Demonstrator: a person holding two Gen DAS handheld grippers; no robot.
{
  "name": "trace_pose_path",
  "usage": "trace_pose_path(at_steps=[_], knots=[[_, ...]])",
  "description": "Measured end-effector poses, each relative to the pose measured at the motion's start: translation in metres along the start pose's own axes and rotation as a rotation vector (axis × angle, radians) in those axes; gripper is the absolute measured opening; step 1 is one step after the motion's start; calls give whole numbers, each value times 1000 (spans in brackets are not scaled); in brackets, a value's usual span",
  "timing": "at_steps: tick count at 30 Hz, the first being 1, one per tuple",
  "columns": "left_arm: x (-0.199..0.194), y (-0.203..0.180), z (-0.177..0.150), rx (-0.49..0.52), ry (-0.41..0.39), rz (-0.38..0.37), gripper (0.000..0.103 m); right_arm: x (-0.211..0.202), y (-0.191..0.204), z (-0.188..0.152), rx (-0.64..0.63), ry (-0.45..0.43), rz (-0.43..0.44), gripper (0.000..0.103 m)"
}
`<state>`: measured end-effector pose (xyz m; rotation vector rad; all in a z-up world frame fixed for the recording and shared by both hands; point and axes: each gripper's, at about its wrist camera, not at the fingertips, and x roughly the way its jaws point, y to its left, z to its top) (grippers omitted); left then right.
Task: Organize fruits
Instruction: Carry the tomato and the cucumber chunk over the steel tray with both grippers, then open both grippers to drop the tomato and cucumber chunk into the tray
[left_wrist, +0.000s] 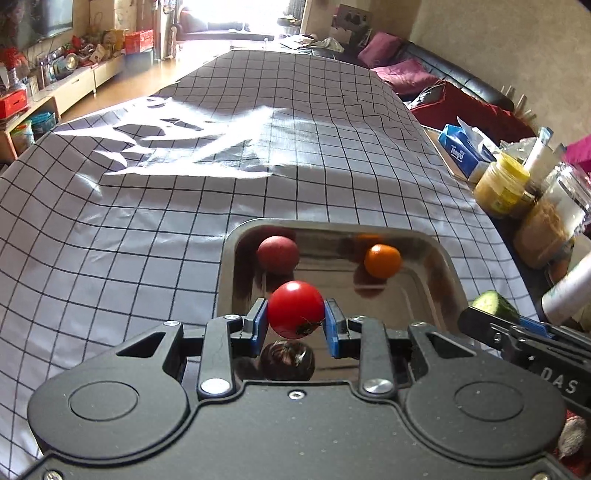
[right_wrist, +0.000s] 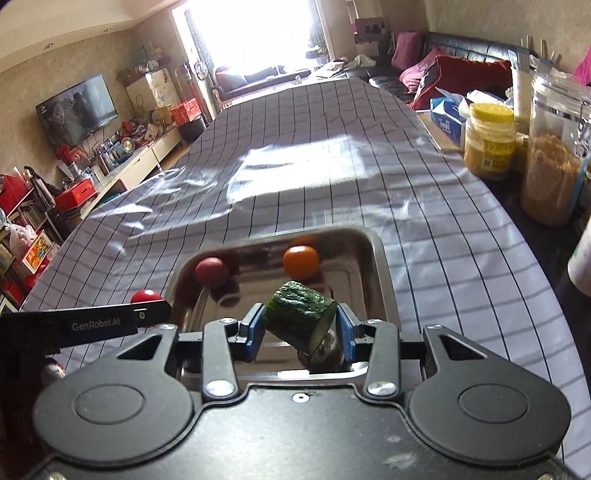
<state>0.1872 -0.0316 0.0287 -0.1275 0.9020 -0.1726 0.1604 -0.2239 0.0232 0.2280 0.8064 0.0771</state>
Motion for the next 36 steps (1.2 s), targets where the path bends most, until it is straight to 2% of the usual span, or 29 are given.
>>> trace_pose_path(at_steps=[6,12,20,23,28,36], knots=[[14,-3,4,-19,-16,38,40,26,-3,12,18,-19,-17,43],[25,-6,0,1,-39,52,40,37,-8,8,31,2,2,43],[41,-3,-12,19,-9,81,41,50,-8,0,16,28,-12,43],[39,-2,-13,14,-20,72,41,54,-8,-2,15,33,-25,44],[33,-8,-16,38,-64,92,47,52,-7,-2,12,5,-33,45],[35,-12,-17,64,-64,115,47,52,-6,-3,-3,-8,-42,45]])
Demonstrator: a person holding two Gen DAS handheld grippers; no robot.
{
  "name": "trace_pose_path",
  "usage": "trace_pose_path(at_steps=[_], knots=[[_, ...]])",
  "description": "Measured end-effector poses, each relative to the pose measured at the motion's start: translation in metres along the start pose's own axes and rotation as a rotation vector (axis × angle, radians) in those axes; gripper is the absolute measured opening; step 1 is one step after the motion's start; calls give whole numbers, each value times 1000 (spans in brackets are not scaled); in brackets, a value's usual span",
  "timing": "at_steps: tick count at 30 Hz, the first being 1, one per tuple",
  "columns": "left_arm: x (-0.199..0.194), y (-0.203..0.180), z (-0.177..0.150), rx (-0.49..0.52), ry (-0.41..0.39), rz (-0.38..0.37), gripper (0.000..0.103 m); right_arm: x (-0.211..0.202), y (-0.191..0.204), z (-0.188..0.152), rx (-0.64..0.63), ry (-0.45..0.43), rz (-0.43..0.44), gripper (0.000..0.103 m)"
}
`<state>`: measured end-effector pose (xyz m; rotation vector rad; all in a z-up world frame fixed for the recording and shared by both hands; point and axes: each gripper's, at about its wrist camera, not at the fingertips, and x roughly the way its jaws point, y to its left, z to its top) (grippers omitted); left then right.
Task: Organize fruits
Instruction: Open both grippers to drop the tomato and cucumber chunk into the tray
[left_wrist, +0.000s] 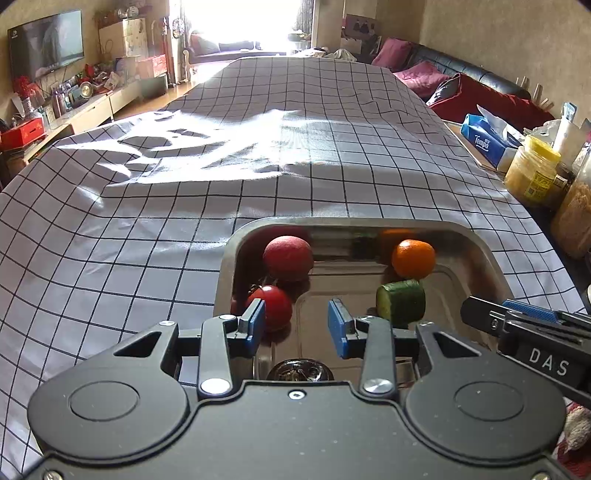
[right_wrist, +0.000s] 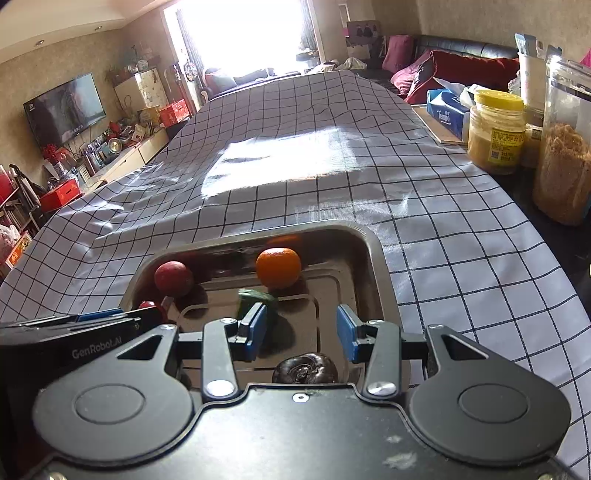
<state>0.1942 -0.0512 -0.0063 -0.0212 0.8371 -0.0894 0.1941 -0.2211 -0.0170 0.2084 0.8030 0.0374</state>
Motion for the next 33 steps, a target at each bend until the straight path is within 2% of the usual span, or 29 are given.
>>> trace_pose_path(at_steps=[33], knots=[[6,-1,-1,-2,29,0,47,6,1,-1,-4,24,4,45]])
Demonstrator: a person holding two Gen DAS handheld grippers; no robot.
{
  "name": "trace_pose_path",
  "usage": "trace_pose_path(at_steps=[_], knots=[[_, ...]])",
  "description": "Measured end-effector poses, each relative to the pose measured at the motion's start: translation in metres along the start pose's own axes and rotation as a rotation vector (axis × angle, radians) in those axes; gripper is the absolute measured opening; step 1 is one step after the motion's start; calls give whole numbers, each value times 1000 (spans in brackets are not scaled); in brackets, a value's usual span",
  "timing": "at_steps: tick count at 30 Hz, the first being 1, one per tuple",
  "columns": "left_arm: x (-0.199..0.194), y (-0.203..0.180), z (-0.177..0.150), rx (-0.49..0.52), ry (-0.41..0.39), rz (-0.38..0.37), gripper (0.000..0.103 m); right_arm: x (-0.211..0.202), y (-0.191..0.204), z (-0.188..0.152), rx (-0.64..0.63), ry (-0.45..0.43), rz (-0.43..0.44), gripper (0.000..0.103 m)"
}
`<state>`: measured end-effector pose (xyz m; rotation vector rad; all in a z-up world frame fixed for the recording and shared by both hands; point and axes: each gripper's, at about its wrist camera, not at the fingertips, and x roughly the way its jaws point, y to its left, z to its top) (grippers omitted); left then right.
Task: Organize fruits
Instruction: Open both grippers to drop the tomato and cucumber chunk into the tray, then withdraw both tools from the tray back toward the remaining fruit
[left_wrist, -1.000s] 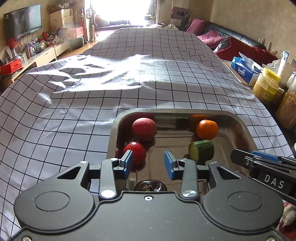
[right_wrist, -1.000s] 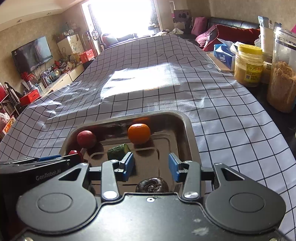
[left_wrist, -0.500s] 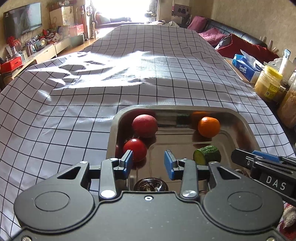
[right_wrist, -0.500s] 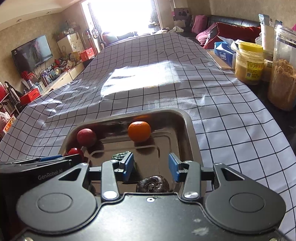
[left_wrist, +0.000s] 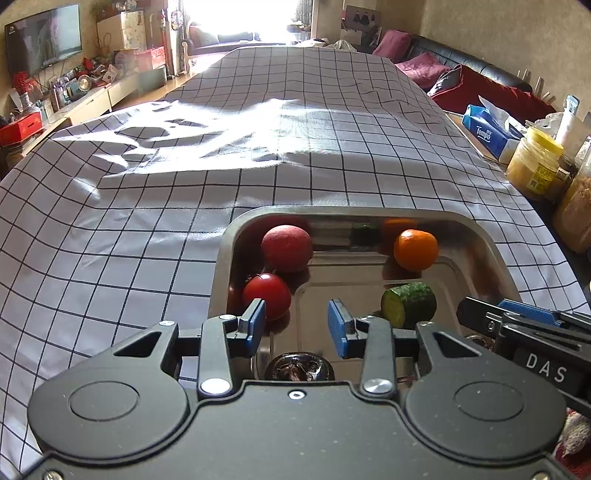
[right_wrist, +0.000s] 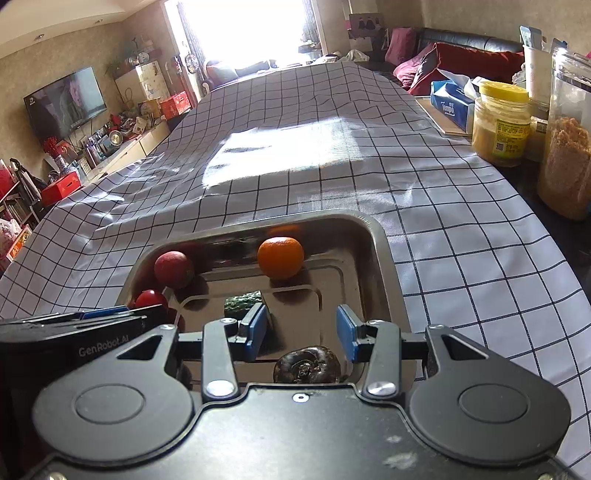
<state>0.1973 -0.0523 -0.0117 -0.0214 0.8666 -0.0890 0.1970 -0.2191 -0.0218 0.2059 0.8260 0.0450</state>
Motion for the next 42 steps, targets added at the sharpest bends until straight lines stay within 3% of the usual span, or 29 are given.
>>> trace_pose_path(at_steps=[17,28,35,42], knots=[[-11,-4,-2,14,-35,-5,47,-1,1,-2,-17,-32,-30,45],[-8,-4,4,15,-88,109,47,-11,8,-3,-72,-113,-21,45],[-36,1,2,5,-70,33,47,-37,7,-2,-54,-100,-33,45],[-71,-2,-37,84,-75,-35,47,-88,-4,-41,-52,-140,-41,45]])
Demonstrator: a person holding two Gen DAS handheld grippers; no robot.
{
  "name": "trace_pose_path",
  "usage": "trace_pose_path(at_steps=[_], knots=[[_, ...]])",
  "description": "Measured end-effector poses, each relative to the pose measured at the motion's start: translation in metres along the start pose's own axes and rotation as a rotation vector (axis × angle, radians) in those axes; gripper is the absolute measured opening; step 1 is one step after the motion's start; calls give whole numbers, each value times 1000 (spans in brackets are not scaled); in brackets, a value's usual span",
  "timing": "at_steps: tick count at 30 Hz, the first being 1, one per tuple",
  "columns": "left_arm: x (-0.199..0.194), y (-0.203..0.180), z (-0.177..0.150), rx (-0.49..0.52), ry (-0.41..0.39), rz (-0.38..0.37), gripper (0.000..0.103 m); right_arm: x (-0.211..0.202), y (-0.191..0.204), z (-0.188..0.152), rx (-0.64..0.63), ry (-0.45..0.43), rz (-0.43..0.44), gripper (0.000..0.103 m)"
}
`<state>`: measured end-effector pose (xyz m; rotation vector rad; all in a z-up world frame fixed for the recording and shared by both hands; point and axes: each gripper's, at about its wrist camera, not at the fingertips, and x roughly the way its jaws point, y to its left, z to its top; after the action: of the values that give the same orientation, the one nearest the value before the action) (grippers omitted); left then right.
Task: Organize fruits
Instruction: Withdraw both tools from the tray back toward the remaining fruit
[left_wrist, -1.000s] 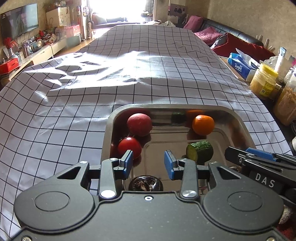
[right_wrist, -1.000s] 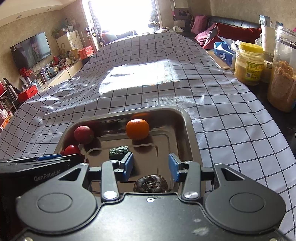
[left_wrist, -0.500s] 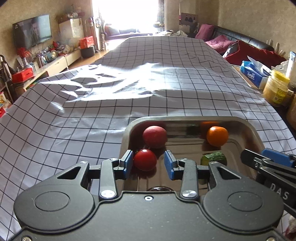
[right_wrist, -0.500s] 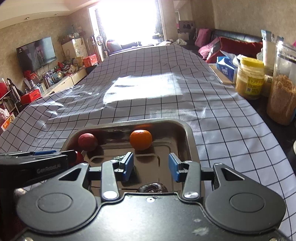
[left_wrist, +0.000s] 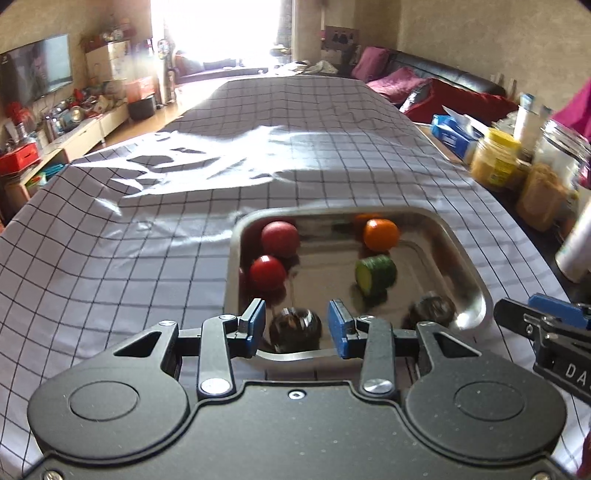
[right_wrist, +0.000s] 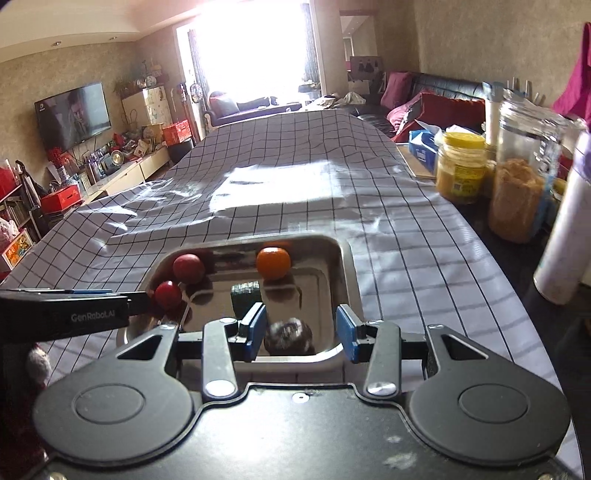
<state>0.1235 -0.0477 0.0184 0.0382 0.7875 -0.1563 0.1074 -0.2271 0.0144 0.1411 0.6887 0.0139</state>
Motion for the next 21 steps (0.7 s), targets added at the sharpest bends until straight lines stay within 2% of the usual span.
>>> trace_pose_path(at_steps=[4,9,14,21], knots=[[-13,-2,-24,27,13,-49,47,-23,-8,-27,28,-16,0,45],[-25,1,-44,13,28,-102,47,-39,-12,-57,52,-29,3,45],[-35,1,-59,13,11,-87,47,-42,-10,-78,59,-23,-2,45],[-27,2,-68,19,49,-103,47,-37,0,-89,10,4,-1,45]])
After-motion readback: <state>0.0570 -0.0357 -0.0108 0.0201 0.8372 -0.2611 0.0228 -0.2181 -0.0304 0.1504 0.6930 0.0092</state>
